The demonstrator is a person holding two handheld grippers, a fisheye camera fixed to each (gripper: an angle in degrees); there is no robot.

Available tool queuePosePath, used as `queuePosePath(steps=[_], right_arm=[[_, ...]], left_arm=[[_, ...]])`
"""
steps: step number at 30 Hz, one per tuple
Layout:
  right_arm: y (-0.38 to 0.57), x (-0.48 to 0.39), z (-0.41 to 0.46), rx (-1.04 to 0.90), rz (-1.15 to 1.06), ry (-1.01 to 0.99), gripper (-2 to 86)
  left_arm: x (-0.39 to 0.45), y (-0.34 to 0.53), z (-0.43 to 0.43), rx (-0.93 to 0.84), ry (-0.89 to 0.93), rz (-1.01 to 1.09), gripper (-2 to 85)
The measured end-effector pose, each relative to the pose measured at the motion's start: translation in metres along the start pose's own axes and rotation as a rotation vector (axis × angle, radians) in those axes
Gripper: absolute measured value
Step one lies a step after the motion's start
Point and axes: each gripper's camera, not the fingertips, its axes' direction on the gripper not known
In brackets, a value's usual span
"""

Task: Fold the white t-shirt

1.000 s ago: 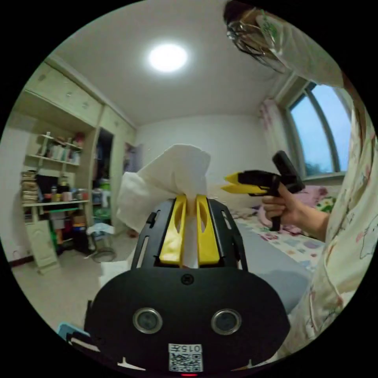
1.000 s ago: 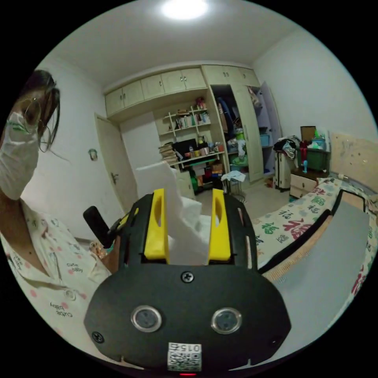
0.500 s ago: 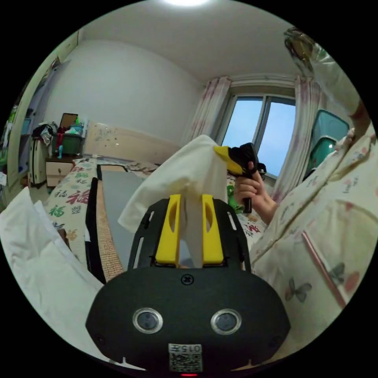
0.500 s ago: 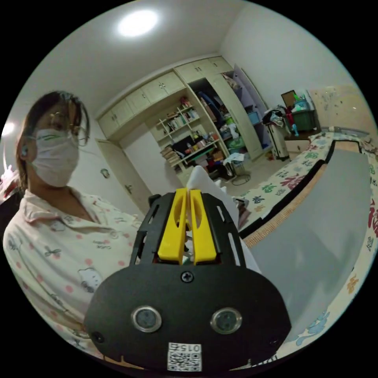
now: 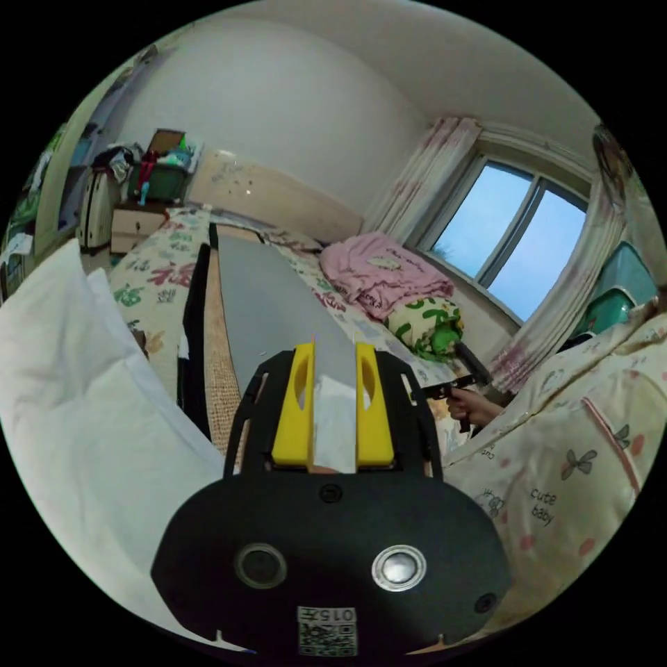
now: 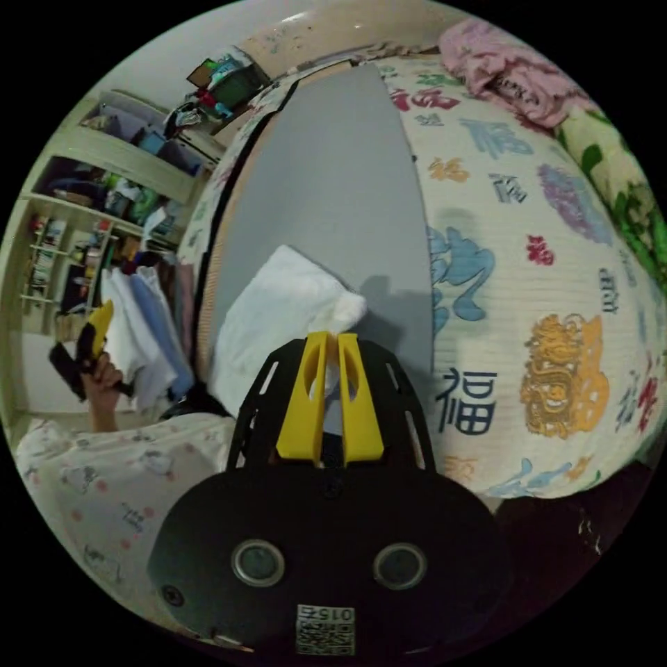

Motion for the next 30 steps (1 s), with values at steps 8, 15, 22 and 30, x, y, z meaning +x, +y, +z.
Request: queuePosePath(steps=[8, 15, 22, 30], right_arm=[[-0.111, -0.232, -0.010, 0.246, -0.124, 0.424, 10.1], [-0.243, -0.356, 0.070, 0.061, -0.219, 0.076, 9.7], [-0.308, -0.454, 0.127, -0.072, -0.213, 0.152, 4.2], [-0.266, -0.503, 0.019, 0.070, -0.169, -0.083, -0.3]], left_arm=[[-0.033, 0.010, 0.149, -0.217, -0.005, 0.019, 8.6], [-0.055, 0.049, 0.232, -0.251, 0.034, -0.021, 8.1], [-0.056, 0.079, 0.270, -0.291, -0.003, 0.008, 8.0], [-0.055, 0.106, 0.372, -0.451, -0.004, 0.017, 9.1]])
